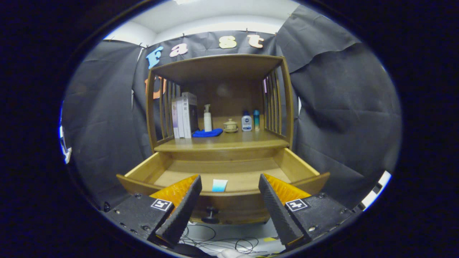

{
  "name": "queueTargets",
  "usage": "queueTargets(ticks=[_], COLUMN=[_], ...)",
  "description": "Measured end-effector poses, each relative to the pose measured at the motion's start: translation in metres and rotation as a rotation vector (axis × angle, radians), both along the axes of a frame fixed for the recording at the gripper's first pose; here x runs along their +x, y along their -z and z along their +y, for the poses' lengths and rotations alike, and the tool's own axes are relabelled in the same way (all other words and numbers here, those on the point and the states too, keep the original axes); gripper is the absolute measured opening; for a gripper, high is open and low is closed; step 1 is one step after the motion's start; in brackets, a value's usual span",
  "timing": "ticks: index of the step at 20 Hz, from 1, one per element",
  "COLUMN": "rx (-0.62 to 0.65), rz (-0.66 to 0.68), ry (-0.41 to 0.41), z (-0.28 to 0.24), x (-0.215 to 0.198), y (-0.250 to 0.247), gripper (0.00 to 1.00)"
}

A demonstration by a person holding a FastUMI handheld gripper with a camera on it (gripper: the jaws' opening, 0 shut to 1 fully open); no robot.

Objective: Pull open the drawer, take out the items inside it, and place them on the countertop above the cabinet.

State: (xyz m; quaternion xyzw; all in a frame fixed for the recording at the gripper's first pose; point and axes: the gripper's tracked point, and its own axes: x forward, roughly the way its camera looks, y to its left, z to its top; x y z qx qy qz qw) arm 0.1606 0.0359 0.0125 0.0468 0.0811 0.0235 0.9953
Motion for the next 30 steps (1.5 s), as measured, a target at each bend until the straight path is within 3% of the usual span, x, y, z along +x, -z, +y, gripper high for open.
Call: queueTargets(ticks=[4,10,18,20,24,30], rx=[0.012,-0.005,-0.065,-0.041,-0.14,-0.17], rz=[0.024,0.177,0.602,0.698,0.816,1.0], ry=[0.019,-0.01,-0.123,-0.119,-0.099,-0.094], z=[-0.01,0.006,0.049,0.056,0.054,0.06], x=[0.041,0.112,0.165,0.171,0.171,0.15], y=[-0.05,-0.061,0.017,0.045,0.083,0.131], gripper=[1.0,0.99,1.0,1.0,0.99,0.96])
